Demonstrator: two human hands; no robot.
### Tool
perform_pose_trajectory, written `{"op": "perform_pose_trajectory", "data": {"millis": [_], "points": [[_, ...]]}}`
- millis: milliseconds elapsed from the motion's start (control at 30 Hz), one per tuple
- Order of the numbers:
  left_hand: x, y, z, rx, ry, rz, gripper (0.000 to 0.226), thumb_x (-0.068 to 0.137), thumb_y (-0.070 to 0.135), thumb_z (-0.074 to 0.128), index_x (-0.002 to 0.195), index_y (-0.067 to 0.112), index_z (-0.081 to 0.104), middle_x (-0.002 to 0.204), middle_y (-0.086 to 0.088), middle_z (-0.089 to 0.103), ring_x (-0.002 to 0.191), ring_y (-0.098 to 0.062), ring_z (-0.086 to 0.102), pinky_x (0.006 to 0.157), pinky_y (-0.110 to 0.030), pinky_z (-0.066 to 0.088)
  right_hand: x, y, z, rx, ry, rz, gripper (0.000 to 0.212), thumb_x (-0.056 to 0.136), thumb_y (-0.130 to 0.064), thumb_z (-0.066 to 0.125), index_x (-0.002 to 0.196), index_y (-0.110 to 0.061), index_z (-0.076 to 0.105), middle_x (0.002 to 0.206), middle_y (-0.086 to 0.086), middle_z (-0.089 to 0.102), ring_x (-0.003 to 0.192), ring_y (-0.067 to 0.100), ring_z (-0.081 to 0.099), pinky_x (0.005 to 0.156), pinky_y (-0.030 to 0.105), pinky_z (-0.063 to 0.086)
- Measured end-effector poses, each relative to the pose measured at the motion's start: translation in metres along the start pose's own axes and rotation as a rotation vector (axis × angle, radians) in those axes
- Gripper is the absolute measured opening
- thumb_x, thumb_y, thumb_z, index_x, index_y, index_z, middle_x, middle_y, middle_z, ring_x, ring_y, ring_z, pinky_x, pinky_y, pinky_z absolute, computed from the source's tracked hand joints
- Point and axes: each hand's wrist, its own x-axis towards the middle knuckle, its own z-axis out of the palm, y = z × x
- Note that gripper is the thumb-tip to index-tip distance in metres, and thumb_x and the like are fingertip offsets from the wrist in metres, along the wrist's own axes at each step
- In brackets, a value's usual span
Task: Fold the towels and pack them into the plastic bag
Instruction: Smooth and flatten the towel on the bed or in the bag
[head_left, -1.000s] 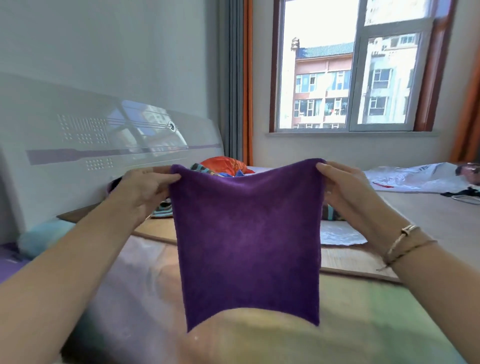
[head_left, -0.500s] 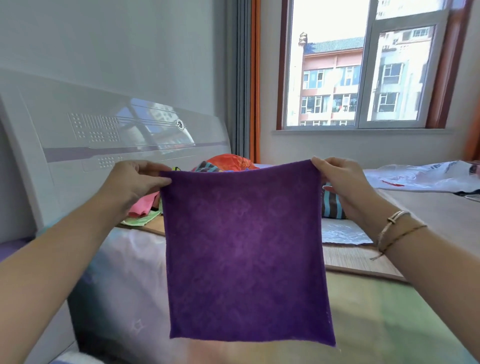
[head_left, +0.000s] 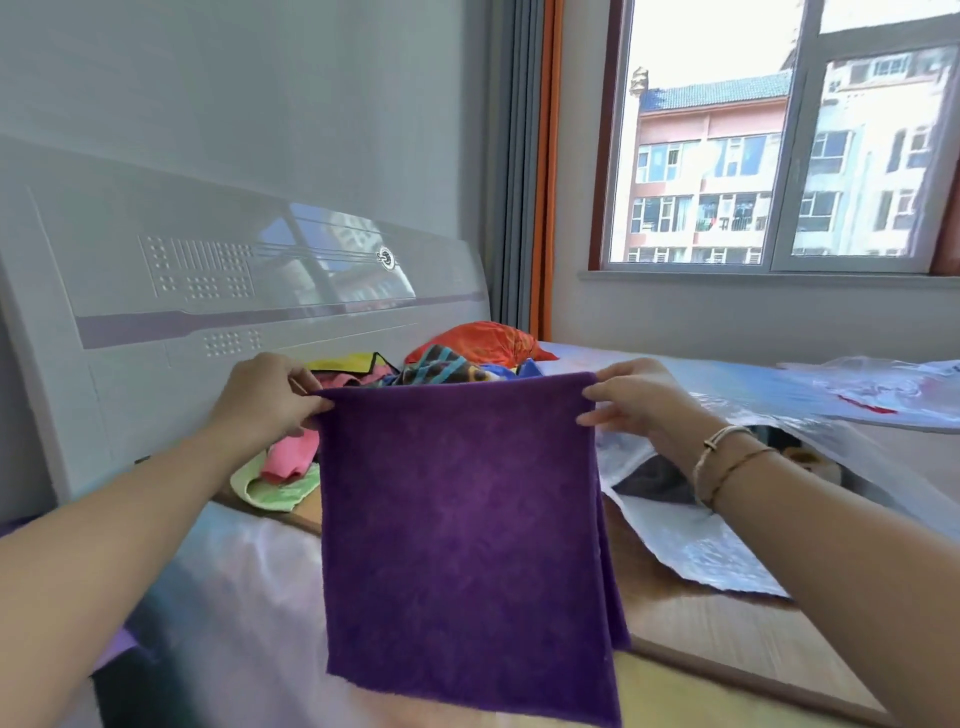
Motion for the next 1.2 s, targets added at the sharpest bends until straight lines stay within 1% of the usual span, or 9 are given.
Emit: {"op": "perform_pose_trajectory", "data": {"millis": [100,233,333,500,600,767,933,1067,1200], "points": [[0.037,0.003,0.0,-0.199,0.142,-0.049,0.01,0.08,-0.003,0.071,0.08,0.002,0.062,0.09,-0.019,0.067,0.041,-0.004,0.061,0.045,-0.015,0.051,0.035,-0.02,0.016,0.237,-0.008,-0.091,0.01,0.094,0.005,0.052,0.091,-0.004,0.057,0.104,0.021,0.064,0.077,0.027,0.072,0.064,0.025,0.06],[0.068,0.016,-0.014,-0.407,0.345,0.083,0.02,0.083,0.001,0.069,0.077,0.015,0.055,0.109,-0.009,0.067,0.087,-0.019,0.068,0.081,-0.029,0.058,0.056,-0.046,0.026,0.456,0.012,-0.367,0.013,0.095,0.006,0.049,0.102,-0.001,0.058,0.11,0.022,0.065,0.096,0.026,0.07,0.088,0.032,0.056],[0.065,0.017,-0.02,-0.487,0.337,0.148,0.026,0.083,-0.003,0.067,0.075,0.016,0.051,0.105,-0.006,0.069,0.094,-0.016,0.068,0.084,-0.022,0.053,0.052,-0.046,0.024,0.484,0.023,-0.439,0.013,0.094,0.007,0.05,0.099,-0.002,0.058,0.104,0.019,0.067,0.095,0.025,0.071,0.09,0.032,0.056],[0.017,-0.025,-0.003,-0.45,0.043,0.188,0.026,0.084,-0.008,0.064,0.075,0.011,0.05,0.094,-0.001,0.075,0.088,-0.006,0.068,0.08,-0.012,0.05,0.027,0.014,0.018,0.092,0.012,-0.438,0.014,0.093,0.006,0.053,0.097,-0.006,0.06,0.086,0.003,0.068,0.066,-0.004,0.066,0.064,0.01,0.05],[-0.02,-0.065,0.012,-0.356,-0.188,0.118,0.026,0.084,-0.009,0.064,0.074,0.01,0.05,0.083,-0.009,0.072,0.08,-0.013,0.065,0.073,-0.014,0.049,0.01,0.06,0.014,-0.147,-0.102,-0.385,0.015,0.089,0.005,0.059,0.088,-0.01,0.063,0.08,-0.003,0.067,0.06,-0.011,0.059,0.062,0.005,0.045],[-0.063,-0.106,0.026,-0.336,-0.509,-0.06,0.018,0.086,-0.002,0.065,0.081,0.004,0.049,0.069,-0.009,0.071,0.068,-0.015,0.065,0.066,-0.025,0.053,-0.015,0.115,0.017,-0.196,-0.273,-0.212,0.015,0.089,0.009,0.058,0.089,-0.003,0.067,0.086,0.011,0.073,0.077,0.012,0.065,0.077,0.022,0.05],[-0.072,-0.114,0.036,-0.384,-0.684,-0.287,0.019,0.084,0.005,0.07,0.085,0.002,0.051,0.067,-0.011,0.069,0.058,-0.015,0.065,0.053,-0.028,0.054,-0.02,0.138,0.032,-0.172,-0.245,-0.055,0.018,0.091,0.004,0.056,0.081,-0.009,0.065,0.071,0.006,0.068,0.067,0.019,0.06,0.061,0.026,0.049],[-0.063,-0.111,0.052,-0.377,-0.59,-0.324,0.012,0.088,0.004,0.066,0.085,0.005,0.054,0.066,-0.006,0.068,0.056,-0.012,0.064,0.051,-0.028,0.055,-0.01,0.15,0.049,-0.205,-0.197,-0.05,0.018,0.088,0.001,0.059,0.087,-0.015,0.066,0.089,0.007,0.07,0.083,0.021,0.062,0.079,0.034,0.047],[-0.041,-0.109,0.075,-0.445,-0.305,-0.317,0.012,0.09,0.005,0.063,0.087,0.009,0.053,0.079,-0.009,0.07,0.07,-0.017,0.063,0.066,-0.032,0.056,0.012,0.154,0.075,-0.356,-0.168,-0.088,0.046,0.087,-0.002,0.055,0.13,-0.016,0.052,0.118,0.003,0.058,0.105,0.021,0.06,0.089,0.036,0.05]]}}
